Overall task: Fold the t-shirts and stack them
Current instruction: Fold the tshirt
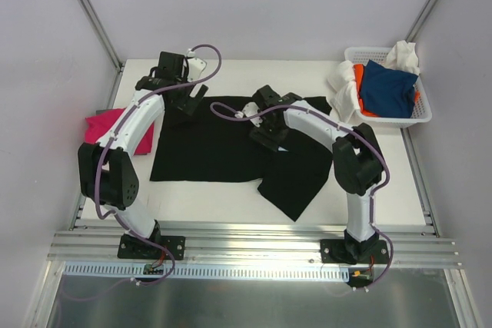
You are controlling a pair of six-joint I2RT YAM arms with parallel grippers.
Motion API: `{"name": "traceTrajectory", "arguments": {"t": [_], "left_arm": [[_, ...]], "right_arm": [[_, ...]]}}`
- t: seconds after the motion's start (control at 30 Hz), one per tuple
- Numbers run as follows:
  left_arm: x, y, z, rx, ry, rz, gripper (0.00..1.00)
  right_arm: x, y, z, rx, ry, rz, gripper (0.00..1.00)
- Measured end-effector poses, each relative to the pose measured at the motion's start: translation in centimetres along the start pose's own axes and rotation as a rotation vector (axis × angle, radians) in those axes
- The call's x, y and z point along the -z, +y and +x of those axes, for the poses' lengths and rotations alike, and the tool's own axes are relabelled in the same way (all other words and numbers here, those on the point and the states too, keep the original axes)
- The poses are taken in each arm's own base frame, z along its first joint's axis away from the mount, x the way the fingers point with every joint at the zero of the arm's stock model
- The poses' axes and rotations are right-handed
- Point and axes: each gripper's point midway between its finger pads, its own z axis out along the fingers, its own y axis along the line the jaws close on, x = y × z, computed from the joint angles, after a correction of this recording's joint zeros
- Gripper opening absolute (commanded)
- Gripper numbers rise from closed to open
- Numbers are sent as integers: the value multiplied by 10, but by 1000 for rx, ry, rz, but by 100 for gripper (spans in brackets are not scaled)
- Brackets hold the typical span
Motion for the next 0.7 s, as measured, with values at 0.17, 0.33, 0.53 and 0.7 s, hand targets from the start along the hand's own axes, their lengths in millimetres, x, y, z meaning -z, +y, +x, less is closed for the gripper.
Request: {"name": "traceTrajectory", "arguments": {"t": [0.17, 0.33, 0.53, 0.7], "left_arm": [[5, -4, 12, -27, 14, 11, 99], [-8, -24, 24, -49, 35, 107, 99], [-49, -50, 36, -22, 108, 280, 97], [-101, -28, 32, 120, 169, 333, 96]], "right_arm": [[4, -36, 40, -125, 37, 21, 71], [22, -95, 50, -328, -42, 36, 72], [18, -147, 23, -476, -183, 3, 72], [-26, -125, 28, -534, -139, -155, 71]]}}
